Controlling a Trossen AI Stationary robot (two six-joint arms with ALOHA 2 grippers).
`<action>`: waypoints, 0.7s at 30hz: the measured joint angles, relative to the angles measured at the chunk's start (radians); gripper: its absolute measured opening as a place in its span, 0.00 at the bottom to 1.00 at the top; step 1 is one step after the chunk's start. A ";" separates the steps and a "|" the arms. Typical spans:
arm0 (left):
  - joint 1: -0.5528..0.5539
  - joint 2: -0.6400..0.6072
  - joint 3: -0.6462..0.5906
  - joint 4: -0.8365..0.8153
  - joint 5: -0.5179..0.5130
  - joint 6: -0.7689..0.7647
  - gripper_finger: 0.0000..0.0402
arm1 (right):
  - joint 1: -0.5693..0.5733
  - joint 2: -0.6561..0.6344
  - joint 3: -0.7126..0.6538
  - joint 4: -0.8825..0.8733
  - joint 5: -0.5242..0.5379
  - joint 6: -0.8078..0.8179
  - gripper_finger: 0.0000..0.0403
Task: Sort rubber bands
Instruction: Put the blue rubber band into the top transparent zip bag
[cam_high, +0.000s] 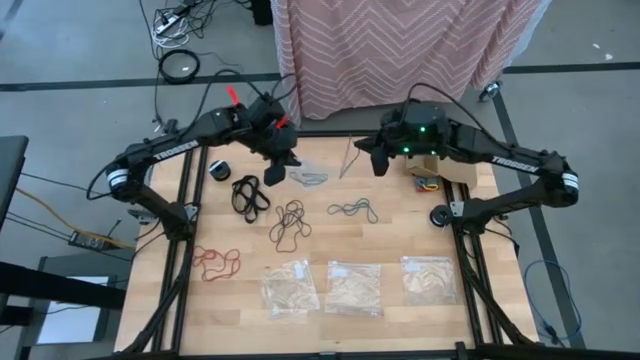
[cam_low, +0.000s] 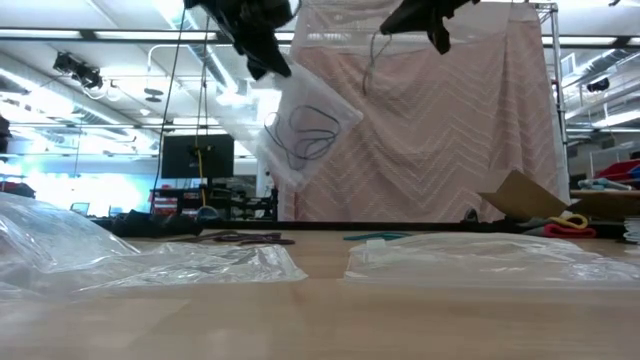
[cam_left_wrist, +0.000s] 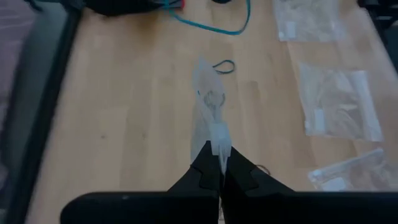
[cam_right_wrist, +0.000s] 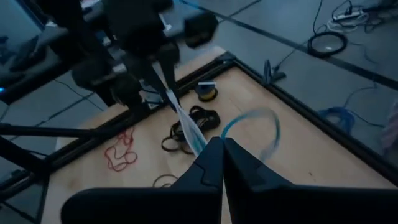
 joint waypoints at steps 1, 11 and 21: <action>0.000 0.010 0.000 0.006 0.014 0.000 0.00 | 0.000 0.000 0.000 0.011 -0.002 0.000 0.00; -0.016 0.053 0.000 0.071 0.057 -0.001 0.00 | 0.001 0.005 0.000 0.094 -0.055 0.008 0.00; -0.019 0.053 0.000 0.088 0.060 -0.005 0.00 | 0.008 0.004 0.000 0.164 -0.121 0.010 0.00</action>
